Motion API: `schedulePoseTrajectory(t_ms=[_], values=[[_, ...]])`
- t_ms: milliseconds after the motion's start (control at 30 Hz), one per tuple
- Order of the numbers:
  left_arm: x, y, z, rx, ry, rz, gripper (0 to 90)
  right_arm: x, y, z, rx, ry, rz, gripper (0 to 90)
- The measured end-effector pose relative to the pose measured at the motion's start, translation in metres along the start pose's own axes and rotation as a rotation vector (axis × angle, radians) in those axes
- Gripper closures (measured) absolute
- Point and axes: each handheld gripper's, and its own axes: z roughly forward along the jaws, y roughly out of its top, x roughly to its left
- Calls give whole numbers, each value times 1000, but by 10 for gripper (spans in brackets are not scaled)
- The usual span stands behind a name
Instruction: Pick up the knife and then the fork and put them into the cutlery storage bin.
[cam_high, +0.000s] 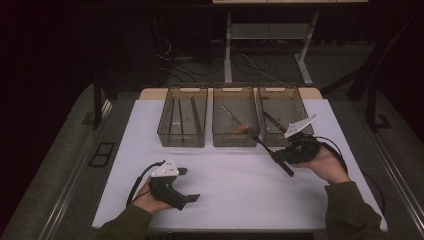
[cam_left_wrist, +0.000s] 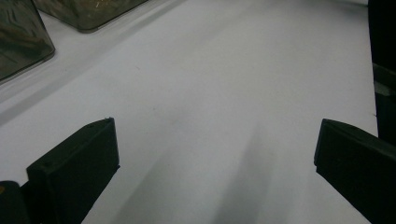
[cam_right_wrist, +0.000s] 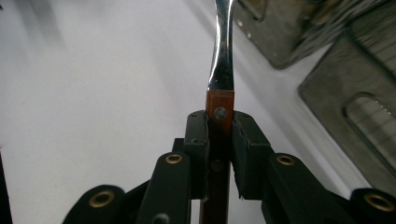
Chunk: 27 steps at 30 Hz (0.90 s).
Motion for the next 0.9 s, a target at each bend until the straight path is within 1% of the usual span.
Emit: schedulePoseTrajectory(t_ms=[133,433,567,700,900], values=[[0,0,0,1,0,-1,0,-5,-3,-9,-43,-10,19,775],[1,0,1,3,0,0,0,-17,-7,-29,-133,-63,81,775],[1,0,1,4,-1,-2,0,-25,-5,-38,-167,-93,104,775],[1,0,1,3,-1,-4,0,-32,-1,-46,-222,-115,137,775],[1,0,1,2,-2,-4,0,-42,8,-53,-243,-170,164,775]])
